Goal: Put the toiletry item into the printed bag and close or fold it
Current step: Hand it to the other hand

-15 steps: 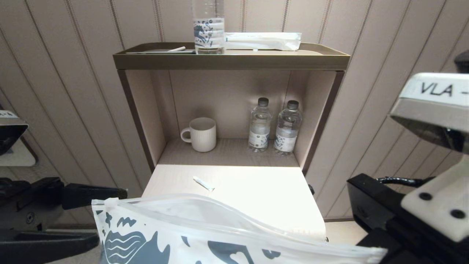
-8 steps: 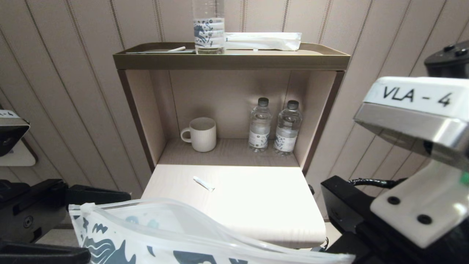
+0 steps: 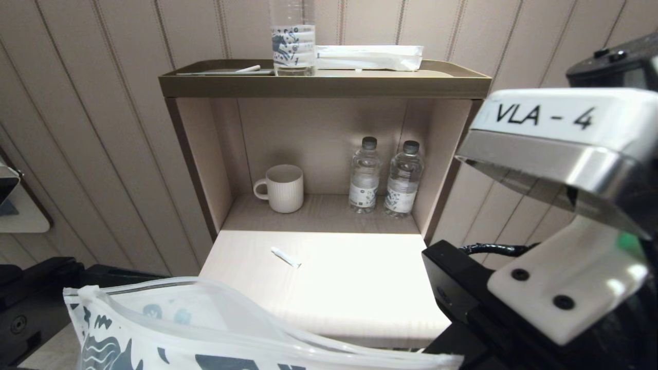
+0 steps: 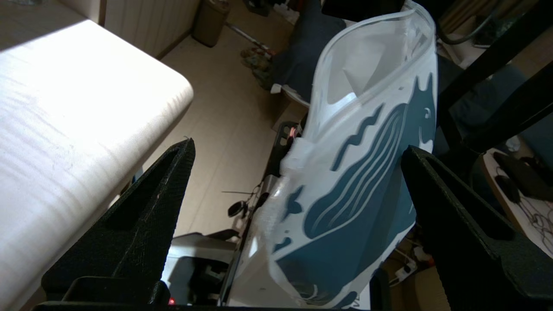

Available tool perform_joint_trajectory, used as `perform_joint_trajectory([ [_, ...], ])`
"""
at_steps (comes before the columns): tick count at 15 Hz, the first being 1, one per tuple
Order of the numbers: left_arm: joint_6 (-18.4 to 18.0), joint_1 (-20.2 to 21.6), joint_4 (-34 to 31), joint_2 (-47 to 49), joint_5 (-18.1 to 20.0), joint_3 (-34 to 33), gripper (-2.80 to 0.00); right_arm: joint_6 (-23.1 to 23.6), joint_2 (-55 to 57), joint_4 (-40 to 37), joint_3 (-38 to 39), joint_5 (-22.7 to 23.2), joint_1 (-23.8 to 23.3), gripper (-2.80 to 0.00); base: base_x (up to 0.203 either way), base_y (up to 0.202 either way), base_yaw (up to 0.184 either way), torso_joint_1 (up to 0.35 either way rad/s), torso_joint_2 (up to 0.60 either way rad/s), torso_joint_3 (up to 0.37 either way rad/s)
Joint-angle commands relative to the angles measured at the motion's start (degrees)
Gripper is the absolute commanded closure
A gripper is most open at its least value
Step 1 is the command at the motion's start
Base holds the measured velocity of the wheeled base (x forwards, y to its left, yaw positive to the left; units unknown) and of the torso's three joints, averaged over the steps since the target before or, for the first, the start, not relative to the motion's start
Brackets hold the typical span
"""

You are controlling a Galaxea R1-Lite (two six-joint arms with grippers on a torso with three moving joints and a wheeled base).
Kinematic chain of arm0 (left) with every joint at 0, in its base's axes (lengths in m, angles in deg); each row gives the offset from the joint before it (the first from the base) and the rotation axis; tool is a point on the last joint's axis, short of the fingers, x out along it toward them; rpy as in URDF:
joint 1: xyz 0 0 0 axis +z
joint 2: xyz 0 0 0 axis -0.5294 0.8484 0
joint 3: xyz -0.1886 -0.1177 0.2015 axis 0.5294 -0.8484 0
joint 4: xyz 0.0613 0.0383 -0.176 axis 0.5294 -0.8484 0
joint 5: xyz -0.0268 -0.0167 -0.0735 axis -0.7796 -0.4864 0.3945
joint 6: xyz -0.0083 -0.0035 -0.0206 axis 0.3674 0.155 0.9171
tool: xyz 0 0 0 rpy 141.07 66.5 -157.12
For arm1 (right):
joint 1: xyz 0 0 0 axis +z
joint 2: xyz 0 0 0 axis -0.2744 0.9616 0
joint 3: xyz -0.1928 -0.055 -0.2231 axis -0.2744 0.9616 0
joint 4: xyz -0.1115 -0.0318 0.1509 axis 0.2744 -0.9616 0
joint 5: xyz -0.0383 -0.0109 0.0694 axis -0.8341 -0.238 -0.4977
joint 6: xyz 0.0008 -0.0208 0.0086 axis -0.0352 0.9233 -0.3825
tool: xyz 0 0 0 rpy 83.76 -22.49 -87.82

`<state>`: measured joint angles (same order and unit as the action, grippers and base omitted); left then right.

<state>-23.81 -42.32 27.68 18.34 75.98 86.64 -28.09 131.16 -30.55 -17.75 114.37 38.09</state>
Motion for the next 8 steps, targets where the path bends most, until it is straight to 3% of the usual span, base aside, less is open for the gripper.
perform_joint_trajectory([
  [1,0.1,0.1,-0.1,-1.1,0.4,-0.2,-2.80,0.1,-0.1,-0.1,-0.7,0.2,-0.1,0.00,0.000,0.000,0.000,0.000,0.00,0.000],
  [8,0.2,0.0,-0.4,-2.4,1.5,-0.2,-2.80,0.1,1.9,-0.1,-2.7,0.3,0.1,0.00,0.000,0.000,0.000,0.000,0.00,0.000],
])
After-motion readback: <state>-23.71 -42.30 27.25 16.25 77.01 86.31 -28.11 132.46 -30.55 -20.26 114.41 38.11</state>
